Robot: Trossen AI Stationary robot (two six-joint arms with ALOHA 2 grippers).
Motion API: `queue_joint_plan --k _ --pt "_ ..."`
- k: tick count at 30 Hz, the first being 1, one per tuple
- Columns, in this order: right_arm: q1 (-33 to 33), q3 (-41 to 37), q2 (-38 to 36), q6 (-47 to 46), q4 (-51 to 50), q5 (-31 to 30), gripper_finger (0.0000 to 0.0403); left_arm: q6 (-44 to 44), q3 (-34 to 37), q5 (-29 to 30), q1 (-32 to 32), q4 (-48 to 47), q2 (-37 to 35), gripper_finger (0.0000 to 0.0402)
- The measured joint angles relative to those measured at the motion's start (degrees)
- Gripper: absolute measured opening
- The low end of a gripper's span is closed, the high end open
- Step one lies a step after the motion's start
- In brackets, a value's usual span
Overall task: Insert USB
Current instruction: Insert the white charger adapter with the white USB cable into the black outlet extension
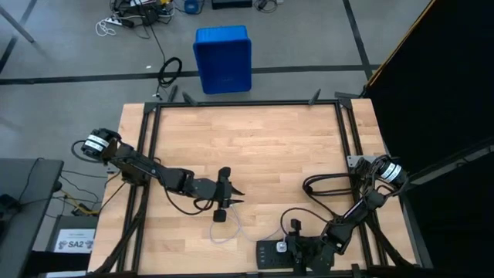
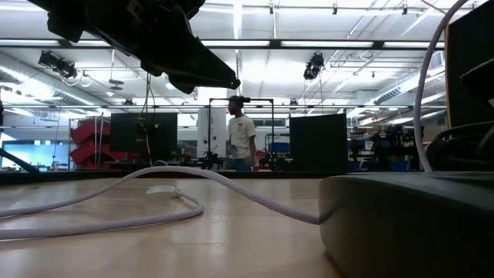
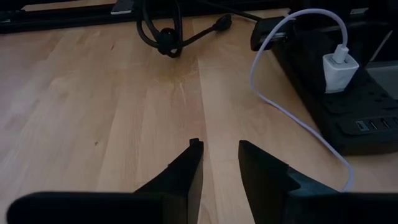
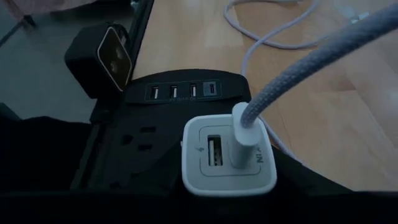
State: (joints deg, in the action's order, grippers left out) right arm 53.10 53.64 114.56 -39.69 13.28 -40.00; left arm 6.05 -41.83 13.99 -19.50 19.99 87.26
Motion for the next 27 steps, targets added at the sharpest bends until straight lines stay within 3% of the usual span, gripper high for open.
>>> queue_joint_plan --k 2,7,11,19,27 --pt "0.09 -0.16 -0.06 -0.71 0.94 0.04 0.0149 0.19 0.0 0.06 0.0 -0.01 0.0 0.0088" --pt "0.2 -0.45 -1.2 -2.11 1.68 0.73 0.028 0.22 0.0 0.09 0.01 -0.04 0.0 0.0088" --pt "0.25 -0.47 -2.86 -1.81 -0.16 1.44 0.0336 0.24 0.0 0.11 0.02 -0.09 0.0 0.0088" --pt "0.48 -0.48 -7.71 -2.05 -8.14 3.08 0.0352 0.24 -0.02 0.14 0.02 -0.09 0.0 0.0088" --pt "-0.89 -0.41 -8.11 -3.81 -8.67 4.61 0.035 0.24 0.0 0.16 0.01 -0.09 0.0 0.0088"
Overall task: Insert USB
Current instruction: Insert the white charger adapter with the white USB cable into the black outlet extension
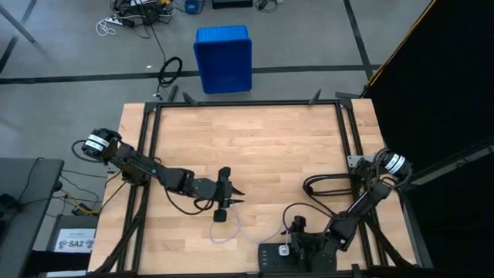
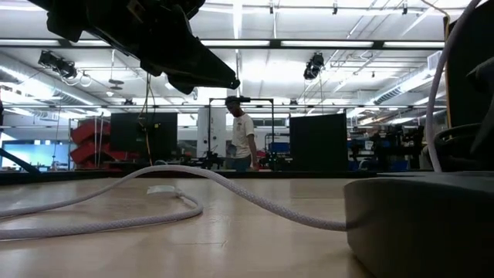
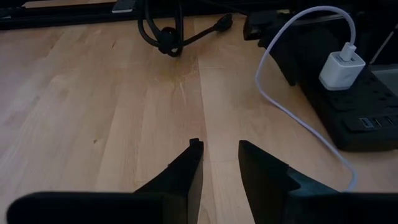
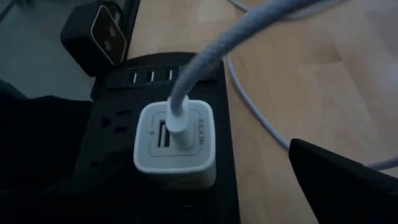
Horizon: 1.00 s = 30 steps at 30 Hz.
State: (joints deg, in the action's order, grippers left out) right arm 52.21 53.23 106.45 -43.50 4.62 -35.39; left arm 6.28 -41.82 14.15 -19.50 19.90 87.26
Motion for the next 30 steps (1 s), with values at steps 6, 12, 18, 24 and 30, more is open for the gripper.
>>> queue_joint_plan --k 6,12,18,24,30 --pt "-0.74 0.09 -0.11 -1.34 0.14 1.68 0.0348 0.0 0.0 0.0 0.01 -0.02 0.0 0.0088" --pt "-1.72 0.19 -0.24 -1.38 -0.5 2.97 0.0347 0.0 0.0 0.0 0.0 -0.04 0.0 0.0088" --pt "-2.21 0.21 -0.27 -1.43 -2.28 3.71 0.0342 0.01 -0.01 0.01 -0.01 -0.07 0.0 0.0088" --pt "-4.62 0.43 -0.58 0.16 -5.66 2.3 0.0327 0.0 0.0 0.0 -0.01 -0.04 0.0 0.0088" --pt "-9.06 0.49 -0.95 8.15 -6.32 3.39 0.0317 0.0 0.0 0.0 0.01 -0.07 0.0 0.0088"
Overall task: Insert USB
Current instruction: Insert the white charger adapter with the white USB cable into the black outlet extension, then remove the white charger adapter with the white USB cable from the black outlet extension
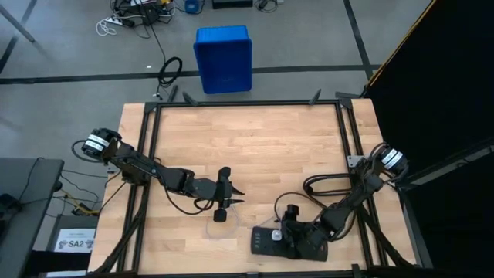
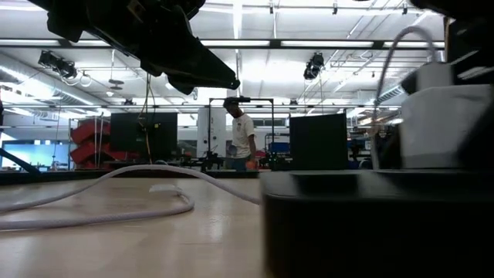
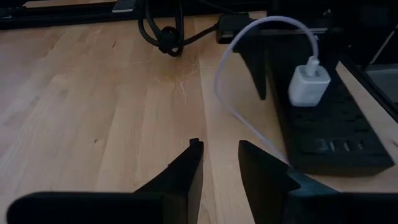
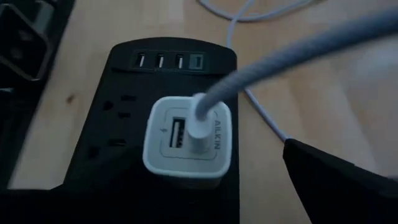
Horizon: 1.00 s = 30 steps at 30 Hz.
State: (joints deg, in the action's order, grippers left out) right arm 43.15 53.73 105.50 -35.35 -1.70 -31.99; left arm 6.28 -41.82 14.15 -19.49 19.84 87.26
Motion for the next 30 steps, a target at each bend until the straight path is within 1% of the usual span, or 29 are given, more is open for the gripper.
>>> queue_joint_plan --k 5,10,13,16,23,26,30 --pt "-3.14 -0.17 -1.73 4.13 -0.83 4.13 0.0317 0.0 0.0 0.0 0.0 -0.04 0.0 0.0088" --pt "-2.69 -0.52 -5.97 5.29 -3.77 5.11 0.0325 0.0 0.0 0.02 0.0 0.0 0.0 0.0088" --pt "-1.43 -0.3 -9.0 1.89 -7.93 4.82 0.0327 0.0 0.0 0.02 -0.02 -0.02 0.0 0.0088" --pt "-0.39 -0.41 -10.36 -2.69 -13.71 4.79 0.0325 0.0 0.0 0.02 -0.01 0.0 0.0 0.0088" --pt "2.83 -0.38 -13.11 -10.16 -20.59 5.81 0.0325 0.0 0.0 0.02 0.0 0.09 0.0 0.0088" --pt "4.35 -0.36 -15.71 -12.98 -25.3 3.62 0.0326 0.02 0.0 0.02 -0.02 0.07 0.0 0.0088" --pt "7.21 -0.36 -21.16 -16.59 -33.78 -4.21 0.032 0.02 0.0 0.3 -0.01 0.04 0.0 0.0088"
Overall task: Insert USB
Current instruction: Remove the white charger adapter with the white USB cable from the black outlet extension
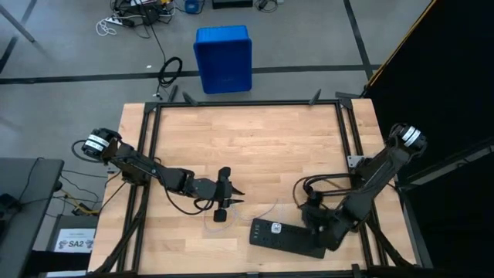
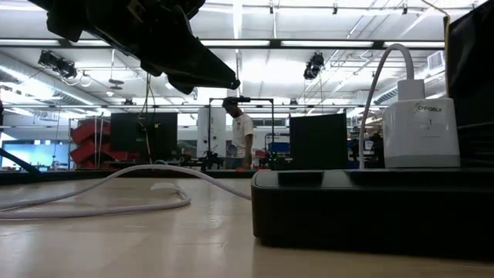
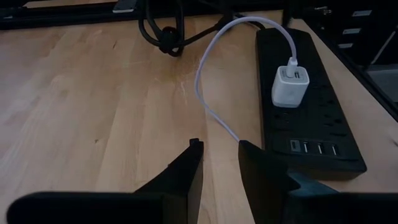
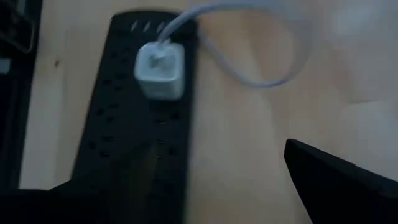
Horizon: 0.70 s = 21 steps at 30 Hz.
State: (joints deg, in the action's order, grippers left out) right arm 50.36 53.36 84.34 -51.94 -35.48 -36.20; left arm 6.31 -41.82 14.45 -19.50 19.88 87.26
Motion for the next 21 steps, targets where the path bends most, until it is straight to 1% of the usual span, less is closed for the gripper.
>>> queue_joint_plan --k 2,5,7,10,14,17,21 --pt "1.84 0.02 -2.88 -2.07 -4.92 -5.28 0.0313 0.0 0.0 0.04 0.01 -0.01 0.0 0.0088" --pt "5.3 0.02 -6.68 -5.51 -10.2 -15.72 0.0307 -1.22 0.0 0.03 0.0 -0.07 0.0 0.0088" --pt "7.7 -0.97 -8.54 -6.84 -10.58 -21.98 0.0306 -1.64 0.0 0.03 -0.01 -0.18 -0.03 0.0088" --pt "10.66 -2.97 -10.25 -8.58 -10.6 -28.88 0.0306 -1.88 0.07 0.03 -0.01 -0.79 -1.27 0.0088" --pt "12.61 -5.51 -10.51 -10.19 -10.57 -35.01 0.0306 -4.88 0.04 0.05 0.01 0.11 -3.64 0.0088" --pt "12.64 -6.64 -10.51 -11.43 -10.61 -37.35 0.0305 -6.58 0.04 0.05 0.04 -0.04 -4.99 0.0088" --pt "12.62 -6.67 -10.49 -8.92 -10.19 -41.32 0.0305 -5.88 0.04 0.95 0.39 0.02 -6.98 0.0088"
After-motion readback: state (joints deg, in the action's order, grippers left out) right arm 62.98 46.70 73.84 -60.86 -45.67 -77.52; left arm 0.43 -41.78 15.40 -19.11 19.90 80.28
